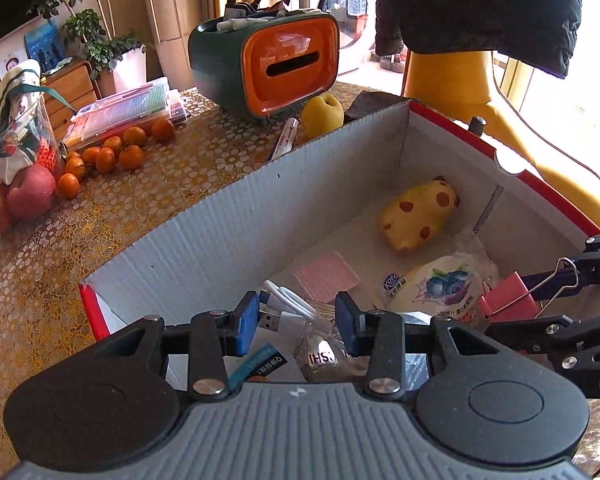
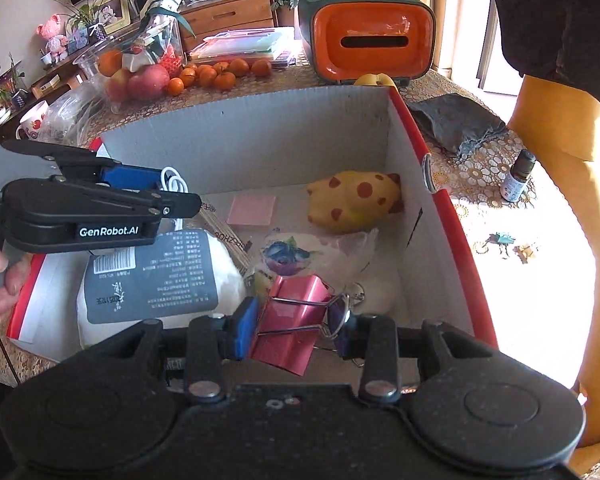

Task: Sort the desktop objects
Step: 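Open both grippers to drop the USB cable and binder clip into the box, then lift both open tools up and back from the box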

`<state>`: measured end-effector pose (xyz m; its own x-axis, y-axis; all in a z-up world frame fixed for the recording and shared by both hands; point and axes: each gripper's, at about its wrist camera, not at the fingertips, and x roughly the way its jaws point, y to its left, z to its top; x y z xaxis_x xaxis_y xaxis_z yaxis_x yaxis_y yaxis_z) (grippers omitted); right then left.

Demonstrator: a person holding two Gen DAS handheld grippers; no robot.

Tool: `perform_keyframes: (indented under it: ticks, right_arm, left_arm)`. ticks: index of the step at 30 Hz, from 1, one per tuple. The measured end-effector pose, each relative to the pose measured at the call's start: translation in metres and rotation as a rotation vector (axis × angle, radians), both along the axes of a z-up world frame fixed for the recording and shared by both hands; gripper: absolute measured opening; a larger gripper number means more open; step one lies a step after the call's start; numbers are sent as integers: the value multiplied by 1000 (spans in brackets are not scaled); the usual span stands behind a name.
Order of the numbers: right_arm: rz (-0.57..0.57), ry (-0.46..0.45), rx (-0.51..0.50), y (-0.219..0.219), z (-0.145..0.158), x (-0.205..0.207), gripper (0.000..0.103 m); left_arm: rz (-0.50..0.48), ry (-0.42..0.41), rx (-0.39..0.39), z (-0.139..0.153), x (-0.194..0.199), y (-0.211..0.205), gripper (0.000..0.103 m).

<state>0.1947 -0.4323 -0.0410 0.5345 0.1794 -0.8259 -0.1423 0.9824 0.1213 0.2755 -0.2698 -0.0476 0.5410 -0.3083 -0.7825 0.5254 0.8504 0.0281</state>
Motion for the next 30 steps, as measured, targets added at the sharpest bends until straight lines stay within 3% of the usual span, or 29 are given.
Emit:
perform_keyframes:
  ticks: [9,12,17,30]
  right_arm:
    - [3,6,-2,2,1,-2,40]
    - [1,4,1,3,3,-4,40]
    - [1,-3,-1,6,9,-8,45]
    - [-5,-61,14,9,41,-30,56]
  left_arm:
    - [1,46,-3,-1,-1,3,41]
    - [12,49,-15,2,-4,7,53]
    - [2,31,-25,11,-14,11,61]
    - [6,8,-91,46,-49,36,66]
